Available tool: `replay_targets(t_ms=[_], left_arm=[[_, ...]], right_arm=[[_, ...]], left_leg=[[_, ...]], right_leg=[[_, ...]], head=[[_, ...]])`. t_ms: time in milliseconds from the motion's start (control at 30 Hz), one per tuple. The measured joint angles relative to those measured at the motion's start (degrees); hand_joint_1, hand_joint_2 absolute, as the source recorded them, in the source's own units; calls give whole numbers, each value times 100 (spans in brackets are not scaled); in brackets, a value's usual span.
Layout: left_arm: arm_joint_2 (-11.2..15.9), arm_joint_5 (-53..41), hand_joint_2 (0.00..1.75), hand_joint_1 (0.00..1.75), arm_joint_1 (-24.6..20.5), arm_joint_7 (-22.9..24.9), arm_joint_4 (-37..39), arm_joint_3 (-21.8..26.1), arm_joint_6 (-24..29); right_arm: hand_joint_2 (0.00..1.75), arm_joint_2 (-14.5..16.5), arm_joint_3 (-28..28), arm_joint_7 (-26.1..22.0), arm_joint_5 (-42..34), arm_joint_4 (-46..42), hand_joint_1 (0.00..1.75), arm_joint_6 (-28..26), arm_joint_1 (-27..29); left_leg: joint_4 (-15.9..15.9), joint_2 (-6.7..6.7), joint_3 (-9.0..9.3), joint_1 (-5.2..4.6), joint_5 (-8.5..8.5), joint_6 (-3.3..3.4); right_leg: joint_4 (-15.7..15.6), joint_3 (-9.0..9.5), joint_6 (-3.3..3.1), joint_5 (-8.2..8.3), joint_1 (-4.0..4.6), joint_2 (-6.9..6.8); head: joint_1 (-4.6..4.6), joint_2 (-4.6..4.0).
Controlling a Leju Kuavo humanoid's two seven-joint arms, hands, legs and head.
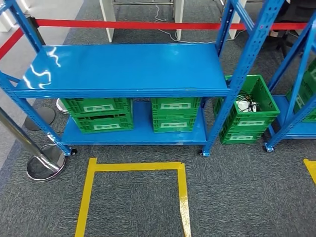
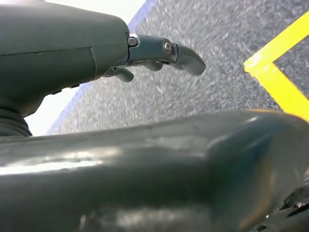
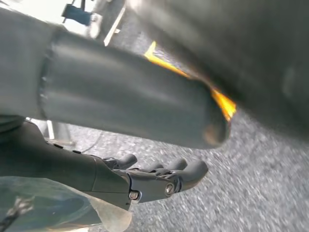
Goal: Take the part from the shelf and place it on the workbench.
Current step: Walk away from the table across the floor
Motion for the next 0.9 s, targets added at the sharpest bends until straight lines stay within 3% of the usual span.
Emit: replay_targets(t_ms=[67, 133, 200, 267, 300, 333, 400, 467, 567, 633, 733, 767, 800, 833, 900], left_arm=[[-1, -1, 0, 0, -11, 14, 0, 0, -1], [-3, -2, 0, 0, -15, 23, 0, 0, -5], [-2, -4, 0, 0, -6, 38, 0, 0, -23], [7, -22, 0, 0, 12, 58, 0, 0, -53], [11, -42, 0, 0, 17, 70, 0, -1, -70], [15, -68, 0, 0, 17, 90, 0, -3, -85], [23, -125, 87, 0, 8, 158, 0, -11, -105], [30, -168, 175, 0, -6, 241, 0, -22, -106], [40, -114, 175, 0, -10, 391, -1, -61, -100], [63, 101, 175, 0, 6, 468, -7, -142, -120], [120, 576, 175, 0, 22, 467, -42, -310, -229], [142, 745, 175, 0, 24, 455, -66, -368, -276], [165, 912, 175, 0, 22, 440, -102, -429, -321], [188, 1082, 131, 0, 14, 421, -148, -494, -369], [230, 1419, 44, 0, -7, 373, -263, -631, -464]], right_arm=[[0, -1, -7, 3, 3, 0, 0, -1, 10], [0, -1, -12, 8, 7, -1, 0, -1, 6], [0, -1, -15, 10, 10, -1, 0, 3, -4], [0, -1, -17, 28, 21, -1, 0, 12, 1], [44, -1, -17, 58, 32, -1, 0, 20, 6], [87, -1, -17, 103, 42, -1, 0, 34, 10], [175, 1, -18, 210, 47, -1, 0, 74, 7], [175, 3, -20, 306, 34, -1, 0, 119, -2], [175, 1, -31, 537, -17, -2, 0, 128, 8], [175, -9, -43, 654, -125, -9, 0, 97, 34], [175, -23, -48, 644, -359, -17, 0, 62, 99], [175, -28, -48, 622, -440, -18, 0, 55, 132], [175, -35, -48, 595, -520, -19, 0, 49, 173], [175, -47, -48, 569, -603, -18, 0, 47, 222], [175, -70, -48, 510, -765, -17, 0, 45, 332]], left_leg=[[17, 41, 31, 18, -34, -53], [258, -178, -43, 49, -241, -111], [947, -462, -333, 56, -631, -133], [1648, -538, -666, 48, -865, -116], [1733, -545, -728, 43, -813, -94], [1590, -551, -692, 37, -648, -62], [823, -596, -400, 16, -192, 29], [226, -655, -180, -8, 35, 90], [84, -663, -159, -21, 68, 120], [19, -630, -143, 2, 115, 174], [-11, -553, -158, 13, 140, 218], [-10, -525, -164, 12, 140, 218], [-8, -502, -166, 12, 140, 216], [-3, -488, -166, 16, 139, 212], [20, -480, -161, 21, 126, 178]], right_leg=[[7, -21, -72, 10, -7, 128], [2, -6, -138, 32, -21, 243], [1, 0, -184, 54, -22, 354], [4, -2, -208, 58, -3, 478], [5, 5, -214, 57, 9, 533], [5, 17, -216, 56, 22, 587], [5, 39, -214, 52, 42, 657], [17, 23, -185, 44, 62, 699], [21, -30, -90, 46, 45, 708], [197, -129, -36, -96, 39, 612], [1205, -604, 32, -636, 21, 463], [1514, -744, 52, -745, 15, 450], [1636, -789, 67, -746, 10, 443], [1521, -715, 78, -637, 4, 433], [763, -298, 93, -283, -17, 386]], head=[[-13, 0], [-22, 1], [-33, 1], [-37, 0], [-38, 0], [-37, 0], [-34, 0], [-30, 0], [-30, 0], [-10, 0], [19, 0], [18, 0], [19, 0], [19, 0], [21, 0]])
